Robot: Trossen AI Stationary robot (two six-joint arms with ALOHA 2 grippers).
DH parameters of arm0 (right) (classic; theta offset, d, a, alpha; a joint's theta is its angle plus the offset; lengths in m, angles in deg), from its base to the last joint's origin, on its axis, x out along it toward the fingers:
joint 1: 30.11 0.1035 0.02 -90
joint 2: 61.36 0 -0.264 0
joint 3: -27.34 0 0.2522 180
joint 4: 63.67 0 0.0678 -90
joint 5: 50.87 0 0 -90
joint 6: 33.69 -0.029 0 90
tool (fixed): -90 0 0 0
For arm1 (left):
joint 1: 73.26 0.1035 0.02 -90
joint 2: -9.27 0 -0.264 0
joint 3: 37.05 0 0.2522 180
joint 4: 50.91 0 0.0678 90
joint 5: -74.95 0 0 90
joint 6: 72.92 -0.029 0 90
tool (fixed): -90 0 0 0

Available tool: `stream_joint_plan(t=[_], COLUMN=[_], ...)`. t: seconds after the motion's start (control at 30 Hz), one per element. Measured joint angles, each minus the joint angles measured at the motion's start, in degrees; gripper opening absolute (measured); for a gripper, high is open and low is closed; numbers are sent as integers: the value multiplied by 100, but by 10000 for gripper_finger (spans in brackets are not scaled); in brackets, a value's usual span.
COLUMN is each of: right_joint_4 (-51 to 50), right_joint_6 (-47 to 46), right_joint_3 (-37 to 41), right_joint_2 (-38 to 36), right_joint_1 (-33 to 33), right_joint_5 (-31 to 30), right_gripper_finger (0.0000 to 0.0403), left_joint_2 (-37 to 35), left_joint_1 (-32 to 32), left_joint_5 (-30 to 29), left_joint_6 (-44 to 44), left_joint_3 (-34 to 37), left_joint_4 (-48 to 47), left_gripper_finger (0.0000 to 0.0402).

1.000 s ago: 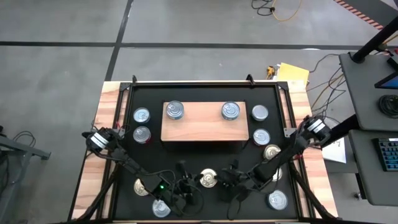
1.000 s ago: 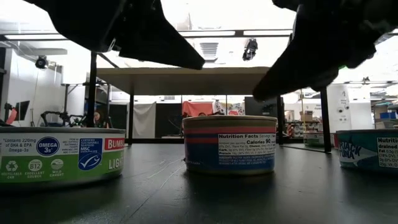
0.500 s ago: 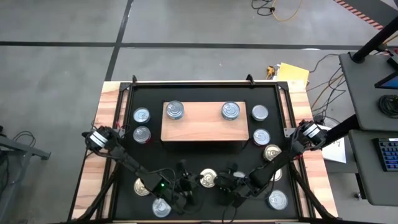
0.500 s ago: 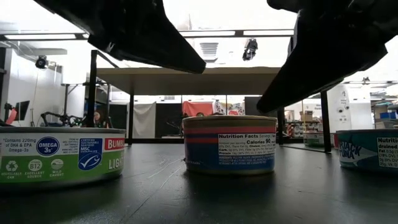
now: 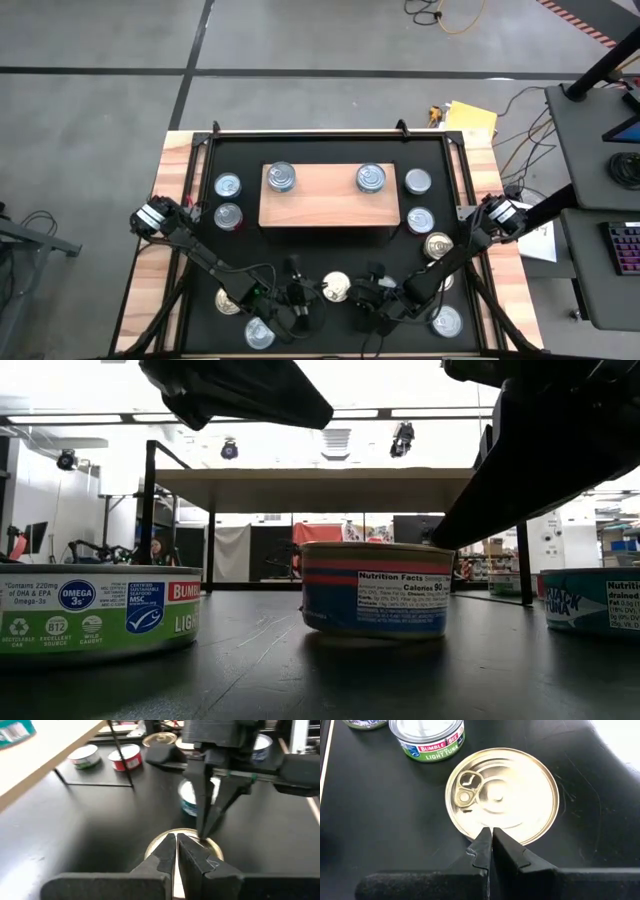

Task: Stack canned seafood by type on shelf
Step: Put the blue tuna can on the shelf

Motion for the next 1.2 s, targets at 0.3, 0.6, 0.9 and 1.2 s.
stream_joint_plan(t=[0.3,0.6,0.9,1.2], right_joint_4=[-22,-46,-35,-20], right_joint_6=[-7,-2,70,107], right_joint_3=[28,51,59,94], right_joint_2=[13,42,37,35], right_joint_1=[71,64,61,61], right_joint_5=[75,81,13,11], right_gripper_finger=[9,9,9,9], left_joint_2=[55,22,46,50], left_joint_1=[37,363,458,445], left_joint_5=[-358,673,804,829], left_joint_6=[576,1462,1517,1822], left_joint_3=[0,0,2,4], left_joint_4=[-61,-67,-67,-119], left_gripper_finger=[0,18,138,287])
